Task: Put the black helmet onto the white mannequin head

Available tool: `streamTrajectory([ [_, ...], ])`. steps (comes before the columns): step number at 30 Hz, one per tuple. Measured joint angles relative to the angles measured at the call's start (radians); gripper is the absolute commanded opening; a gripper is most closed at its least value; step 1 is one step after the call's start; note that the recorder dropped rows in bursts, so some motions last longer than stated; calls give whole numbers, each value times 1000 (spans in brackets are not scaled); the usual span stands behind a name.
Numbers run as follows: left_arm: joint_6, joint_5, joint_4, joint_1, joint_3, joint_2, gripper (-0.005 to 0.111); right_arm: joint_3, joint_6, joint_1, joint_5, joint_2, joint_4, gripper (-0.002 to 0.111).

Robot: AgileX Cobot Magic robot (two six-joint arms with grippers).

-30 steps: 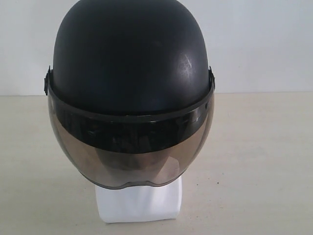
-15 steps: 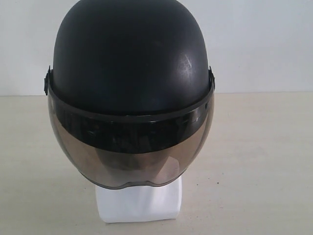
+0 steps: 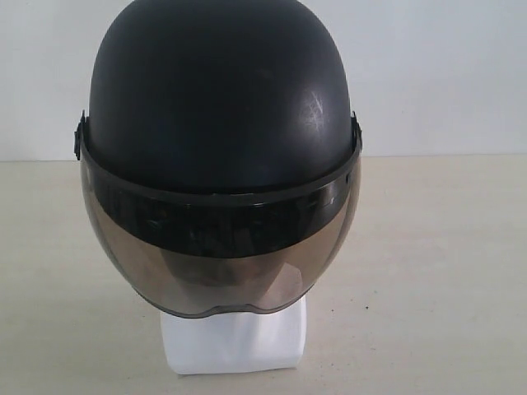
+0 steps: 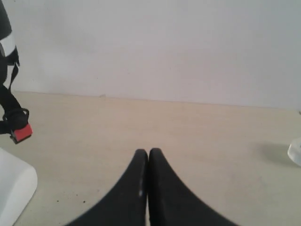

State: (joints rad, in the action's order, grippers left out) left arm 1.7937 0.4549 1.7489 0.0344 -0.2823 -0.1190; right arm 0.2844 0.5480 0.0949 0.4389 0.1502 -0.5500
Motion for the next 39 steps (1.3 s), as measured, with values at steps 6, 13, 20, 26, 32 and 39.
streamTrajectory([
  [6,0,0,0,0,0,0,4,-133,-28,0,-79,0,9,0],
  [13,0,0,0,0,0,0,4,-254,-267,0,-177,-60,177,0],
  [20,0,0,0,0,0,0,4,-279,-555,0,-183,-130,436,0],
  [26,0,0,0,0,0,0,4,-279,-636,0,-181,-142,503,0],
  [32,0,0,0,0,0,0,4,-279,-627,-30,-113,-144,514,0],
  [39,0,0,0,0,0,0,4,-282,-548,-121,-90,-144,516,0],
])
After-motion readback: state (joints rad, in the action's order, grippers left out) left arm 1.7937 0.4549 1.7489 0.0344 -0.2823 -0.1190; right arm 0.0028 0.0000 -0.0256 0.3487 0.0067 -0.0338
